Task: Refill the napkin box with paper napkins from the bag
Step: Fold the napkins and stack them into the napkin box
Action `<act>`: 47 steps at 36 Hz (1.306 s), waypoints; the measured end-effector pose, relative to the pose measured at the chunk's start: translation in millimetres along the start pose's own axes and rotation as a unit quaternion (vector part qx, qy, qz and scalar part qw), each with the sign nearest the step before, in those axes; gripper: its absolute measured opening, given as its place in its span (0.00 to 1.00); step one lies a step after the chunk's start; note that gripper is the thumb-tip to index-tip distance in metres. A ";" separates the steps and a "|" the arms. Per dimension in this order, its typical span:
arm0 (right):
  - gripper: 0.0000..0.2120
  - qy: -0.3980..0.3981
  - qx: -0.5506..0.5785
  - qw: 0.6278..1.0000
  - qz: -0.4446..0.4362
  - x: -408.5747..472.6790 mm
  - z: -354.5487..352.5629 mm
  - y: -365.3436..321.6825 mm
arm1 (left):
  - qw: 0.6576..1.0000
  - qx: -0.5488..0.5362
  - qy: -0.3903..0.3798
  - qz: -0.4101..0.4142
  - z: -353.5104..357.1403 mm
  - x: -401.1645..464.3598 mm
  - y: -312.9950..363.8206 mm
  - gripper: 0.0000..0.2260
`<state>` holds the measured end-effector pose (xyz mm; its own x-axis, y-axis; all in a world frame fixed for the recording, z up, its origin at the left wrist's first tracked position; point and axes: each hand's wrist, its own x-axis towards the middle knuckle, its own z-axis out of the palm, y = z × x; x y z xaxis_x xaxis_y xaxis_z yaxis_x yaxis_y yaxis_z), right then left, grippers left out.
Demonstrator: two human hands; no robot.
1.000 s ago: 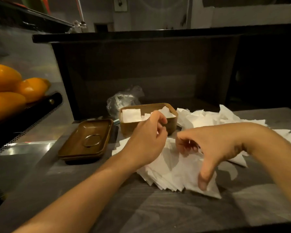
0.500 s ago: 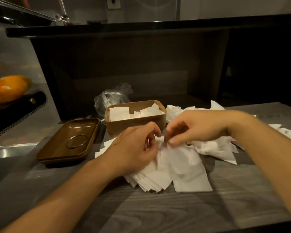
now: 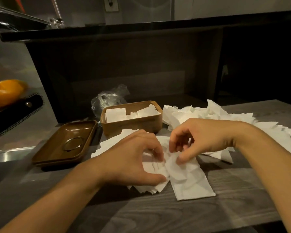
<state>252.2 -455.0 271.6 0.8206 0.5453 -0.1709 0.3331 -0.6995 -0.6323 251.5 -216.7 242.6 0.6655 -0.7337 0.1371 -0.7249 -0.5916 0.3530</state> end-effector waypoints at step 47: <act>0.14 0.255 0.243 0.932 -0.087 27.5 26.1 -22.3 | 0.870 -0.425 0.193 -0.157 -12.2 3.7 7.4 0.09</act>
<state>255.2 -412.4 261.3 0.9293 0.2537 0.2684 0.3331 -0.2618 -0.9058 250.8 -219.7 257.0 0.9360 -0.3169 0.1533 -0.2124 -0.1609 0.9638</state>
